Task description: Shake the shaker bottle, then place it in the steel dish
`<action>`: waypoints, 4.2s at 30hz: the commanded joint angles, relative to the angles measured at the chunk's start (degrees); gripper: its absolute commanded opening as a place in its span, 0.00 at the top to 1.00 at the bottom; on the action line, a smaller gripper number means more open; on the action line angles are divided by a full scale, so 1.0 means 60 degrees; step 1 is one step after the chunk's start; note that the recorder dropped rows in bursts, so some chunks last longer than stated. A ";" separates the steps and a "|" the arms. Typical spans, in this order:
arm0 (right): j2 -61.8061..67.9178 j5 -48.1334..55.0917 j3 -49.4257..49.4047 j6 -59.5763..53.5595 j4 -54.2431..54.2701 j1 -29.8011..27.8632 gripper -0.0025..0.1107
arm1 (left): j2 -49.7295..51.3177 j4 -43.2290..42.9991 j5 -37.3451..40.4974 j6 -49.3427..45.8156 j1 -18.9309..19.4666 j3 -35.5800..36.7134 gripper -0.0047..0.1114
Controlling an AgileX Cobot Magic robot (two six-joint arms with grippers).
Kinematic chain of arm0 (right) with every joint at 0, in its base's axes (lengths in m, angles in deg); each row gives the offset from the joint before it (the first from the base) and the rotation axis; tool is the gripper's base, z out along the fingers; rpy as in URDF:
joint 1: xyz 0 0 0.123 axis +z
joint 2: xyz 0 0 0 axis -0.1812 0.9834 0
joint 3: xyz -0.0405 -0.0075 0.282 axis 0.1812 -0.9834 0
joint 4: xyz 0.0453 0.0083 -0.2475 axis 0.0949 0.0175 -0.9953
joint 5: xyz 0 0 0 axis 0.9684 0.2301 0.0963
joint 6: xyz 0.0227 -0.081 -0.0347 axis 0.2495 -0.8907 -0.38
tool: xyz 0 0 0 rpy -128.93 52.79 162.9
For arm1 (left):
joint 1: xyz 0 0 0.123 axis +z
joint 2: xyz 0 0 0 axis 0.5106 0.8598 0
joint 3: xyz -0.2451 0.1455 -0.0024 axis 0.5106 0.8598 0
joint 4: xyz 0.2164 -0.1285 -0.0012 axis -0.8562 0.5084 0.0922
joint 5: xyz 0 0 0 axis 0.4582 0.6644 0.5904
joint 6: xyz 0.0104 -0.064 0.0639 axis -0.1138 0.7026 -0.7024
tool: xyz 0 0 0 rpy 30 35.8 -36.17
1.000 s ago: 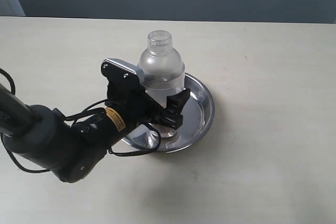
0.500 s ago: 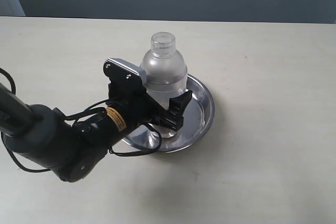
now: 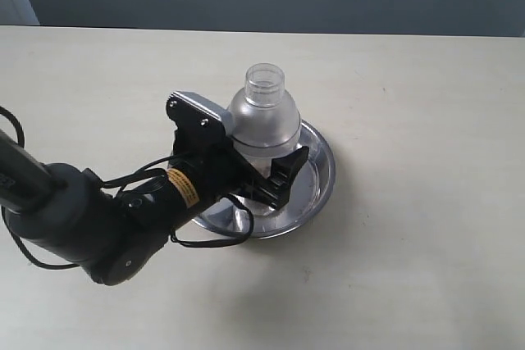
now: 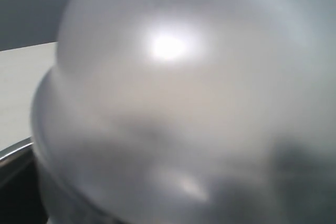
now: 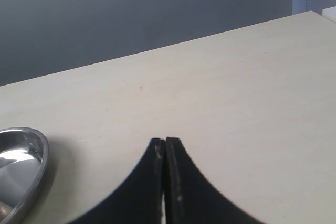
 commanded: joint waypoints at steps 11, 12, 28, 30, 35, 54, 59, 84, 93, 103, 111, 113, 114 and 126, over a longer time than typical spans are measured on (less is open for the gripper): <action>-0.0046 -0.0089 -0.0021 -0.0039 -0.0016 0.0038 0.98 | -0.0066 -0.0046 -0.0344 -0.0442 -0.0027 0.0002 0.05; -0.0046 -0.0089 -0.0021 -0.0039 -0.0016 0.0038 0.98 | -0.0066 -0.0046 -0.0444 -0.0442 -0.0027 0.0003 0.05; -0.0046 -0.0089 -0.0021 -0.0039 -0.0016 0.0038 0.98 | -0.0581 0.0152 -0.0618 -0.0501 -0.0027 0.0149 0.05; -0.0046 -0.0089 -0.0021 -0.0039 -0.0016 0.0038 0.98 | -0.0653 0.0152 -0.0550 -0.0501 -0.0027 0.0149 0.05; -0.0046 -0.0089 -0.0021 -0.0039 -0.0016 0.0038 0.98 | -0.0905 0.0173 -0.0323 -0.0703 -0.0027 0.0149 0.05; -0.0046 -0.0089 -0.0021 -0.0039 -0.0032 0.0038 0.98 | -0.1685 0.0193 -0.0082 -0.1021 -0.0027 0.0149 0.06; -0.0046 -0.0089 -0.0021 -0.0039 -0.0032 0.0038 0.98 | -0.1904 0.0193 -0.0050 -0.1293 -0.0027 0.0149 0.06; -0.0046 -0.0089 -0.0021 -0.0039 -0.0032 0.0038 0.98 | -0.6902 0.3831 0.5226 -0.5663 -0.0027 0.0149 0.96; -0.0046 -0.0089 -0.0021 -0.0039 -0.0032 0.0038 0.98 | -0.9605 0.8732 0.5935 -1.0137 -0.0027 0.0149 0.96; -0.0046 -0.0089 -0.0021 -0.0039 -0.0010 0.0038 0.98 | -1.3254 1.6163 0.6692 -1.9519 0.0182 0.0516 0.96; -0.0046 -0.0089 -0.0021 -0.0039 -0.0033 0.0038 0.98 | -1.6187 1.6163 1.1311 -1.8264 0.4636 0.2864 0.96; -0.0046 -0.0089 -0.0021 -0.0039 -0.0033 0.0038 0.98 | -1.6795 1.6163 1.2022 -1.8264 0.5677 0.3354 0.96; -0.0046 -0.0089 -0.0021 -0.0039 -0.0033 0.0038 0.98 | -1.6989 1.6163 1.2137 -1.8264 0.6031 0.3528 0.96; -0.0046 -0.0089 -0.0021 -0.0039 -0.0033 0.0038 0.98 | -1.7748 0.9418 1.2340 -1.0066 0.6548 0.4506 0.96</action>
